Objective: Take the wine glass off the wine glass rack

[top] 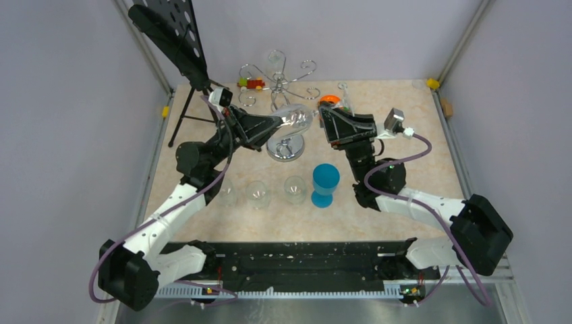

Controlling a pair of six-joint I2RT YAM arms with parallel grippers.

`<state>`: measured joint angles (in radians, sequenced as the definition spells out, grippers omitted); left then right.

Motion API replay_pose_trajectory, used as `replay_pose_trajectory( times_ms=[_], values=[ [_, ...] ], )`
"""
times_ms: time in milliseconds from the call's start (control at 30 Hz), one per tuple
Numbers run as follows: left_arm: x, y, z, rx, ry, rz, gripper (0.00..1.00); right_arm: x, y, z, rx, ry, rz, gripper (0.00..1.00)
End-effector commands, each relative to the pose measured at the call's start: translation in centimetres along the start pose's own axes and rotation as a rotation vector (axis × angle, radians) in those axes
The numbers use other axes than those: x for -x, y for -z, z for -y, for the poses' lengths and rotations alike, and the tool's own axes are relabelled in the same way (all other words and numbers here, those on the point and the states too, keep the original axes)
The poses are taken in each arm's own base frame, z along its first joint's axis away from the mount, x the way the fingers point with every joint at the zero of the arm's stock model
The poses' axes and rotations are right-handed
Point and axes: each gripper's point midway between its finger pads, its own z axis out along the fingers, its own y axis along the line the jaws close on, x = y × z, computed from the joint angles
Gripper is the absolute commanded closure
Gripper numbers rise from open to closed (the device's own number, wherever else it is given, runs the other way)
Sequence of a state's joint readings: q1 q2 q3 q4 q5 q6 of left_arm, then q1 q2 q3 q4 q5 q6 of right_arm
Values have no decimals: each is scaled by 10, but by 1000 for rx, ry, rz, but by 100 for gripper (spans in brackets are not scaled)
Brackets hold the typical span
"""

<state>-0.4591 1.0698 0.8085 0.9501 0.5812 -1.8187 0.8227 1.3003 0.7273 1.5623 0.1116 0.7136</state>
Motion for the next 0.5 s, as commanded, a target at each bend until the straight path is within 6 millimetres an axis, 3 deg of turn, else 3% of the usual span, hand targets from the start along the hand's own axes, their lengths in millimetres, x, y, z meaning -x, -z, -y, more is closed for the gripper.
replay_pose_trajectory(
  times_ms=[0,467],
  values=[
    [-8,-7,26,-61,-132,-32,100,25,3,-33,132,44,91,67],
    [6,-19,-1,112,-351,-6,100,37,25,-26,17,137,15,35]
  ],
)
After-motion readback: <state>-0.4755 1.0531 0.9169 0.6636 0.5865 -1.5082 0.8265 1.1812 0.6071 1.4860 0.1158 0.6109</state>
